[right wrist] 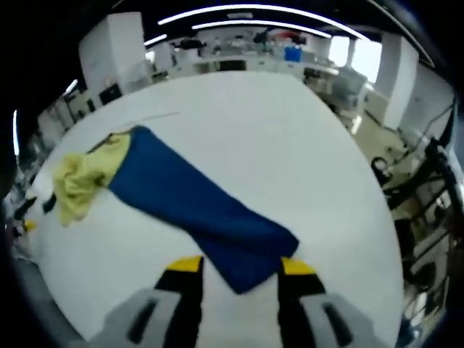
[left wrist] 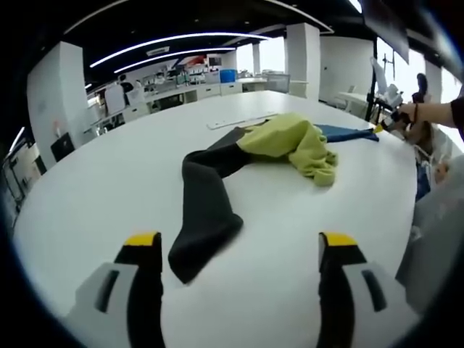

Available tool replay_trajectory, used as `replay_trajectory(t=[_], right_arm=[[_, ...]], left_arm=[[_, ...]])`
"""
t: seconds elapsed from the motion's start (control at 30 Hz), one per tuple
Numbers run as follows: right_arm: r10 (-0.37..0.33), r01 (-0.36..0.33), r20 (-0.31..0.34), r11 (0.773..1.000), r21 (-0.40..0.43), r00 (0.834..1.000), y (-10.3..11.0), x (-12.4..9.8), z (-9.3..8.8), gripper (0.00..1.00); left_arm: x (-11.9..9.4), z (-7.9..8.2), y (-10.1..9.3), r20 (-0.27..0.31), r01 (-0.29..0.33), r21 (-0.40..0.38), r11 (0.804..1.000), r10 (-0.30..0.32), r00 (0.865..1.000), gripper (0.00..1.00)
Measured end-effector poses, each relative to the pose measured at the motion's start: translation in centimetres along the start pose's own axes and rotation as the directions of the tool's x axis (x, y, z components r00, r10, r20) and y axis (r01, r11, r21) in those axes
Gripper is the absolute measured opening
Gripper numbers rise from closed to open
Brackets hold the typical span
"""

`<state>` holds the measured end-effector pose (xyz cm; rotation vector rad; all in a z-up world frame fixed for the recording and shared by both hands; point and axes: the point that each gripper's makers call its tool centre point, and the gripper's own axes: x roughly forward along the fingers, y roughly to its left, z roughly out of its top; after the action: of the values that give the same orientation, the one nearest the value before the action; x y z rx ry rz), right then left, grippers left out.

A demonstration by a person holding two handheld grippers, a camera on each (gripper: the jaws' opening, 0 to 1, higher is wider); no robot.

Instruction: Fold the garment on the visible template until the final outline fits inside the template.

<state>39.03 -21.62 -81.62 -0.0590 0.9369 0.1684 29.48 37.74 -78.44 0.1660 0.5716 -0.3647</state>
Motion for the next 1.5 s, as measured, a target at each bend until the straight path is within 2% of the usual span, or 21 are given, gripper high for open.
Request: replay_trajectory(t=[0.1, 0.2, 0.53, 0.73, 0.83, 0.93, 1.03, 1.13, 1.27, 1.5], right_arm=[[0.024, -0.024, 0.006, 1.000, -0.015, 1.000, 0.6, 0.0, -0.1, 0.33], [0.038, -0.038, -0.008, 0.999, -0.025, 0.999, 0.5, 1.0, -0.6, 0.31], [0.008, -0.011, -0.042, 0.997, -0.070, 0.999, -0.3, 1.4, -1.6, 0.12], [-0.007, 0.002, -0.067, 0.997, -0.083, 0.998, -0.4, 1.5, -2.4, 0.09], [-0.023, 0.015, -0.082, 0.995, -0.101, 0.996, -0.6, 1.6, -2.9, 0.06], [-0.024, 0.017, -0.073, 0.995, -0.094, 0.997, -0.6, 1.4, -2.8, 0.05], [-0.031, 0.019, -0.084, 0.990, -0.139, 0.996, -0.4, 1.1, -3.0, 0.00], [-0.027, 0.012, -0.094, 0.988, -0.156, 0.995, -0.7, 1.0, -3.2, 0.00], [-0.060, 0.037, -0.113, 0.980, -0.195, 0.992, -1.6, 0.7, -3.5, 0.00], [-0.064, 0.040, -0.111, 0.979, -0.200, 0.992, -2.3, 0.6, -3.7, 0.00]], left_arm=[[0.0, -0.1, -0.1, -0.003, -0.002, 0.000, 1.000, 0.002, 1.000, 0.86], [0.1, -0.2, -0.1, -0.008, -0.005, -0.001, 1.000, 0.005, 1.000, 0.86], [-0.3, -0.3, 0.1, 0.002, -0.018, -0.021, 1.000, 0.018, 1.000, 0.86], [-0.6, -0.6, 0.1, -0.007, -0.024, -0.030, 0.999, 0.024, 1.000, 0.86], [-0.7, -0.4, 0.2, 0.011, -0.025, -0.039, 0.999, 0.025, 1.000, 0.86], [-0.7, -0.4, 0.1, 0.010, -0.025, -0.038, 0.999, 0.025, 1.000, 0.86], [-0.6, -0.2, -0.2, 0.011, -0.023, -0.039, 0.999, 0.024, 1.000, 0.86], [-0.6, -0.2, -0.3, 0.010, -0.020, -0.037, 0.999, 0.021, 1.000, 0.86], [-0.6, -0.1, -0.4, 0.011, -0.017, -0.036, 0.999, 0.017, 1.000, 0.86], [-0.7, -0.1, -0.1, 0.013, -0.015, -0.033, 0.999, 0.016, 1.000, 0.86]])
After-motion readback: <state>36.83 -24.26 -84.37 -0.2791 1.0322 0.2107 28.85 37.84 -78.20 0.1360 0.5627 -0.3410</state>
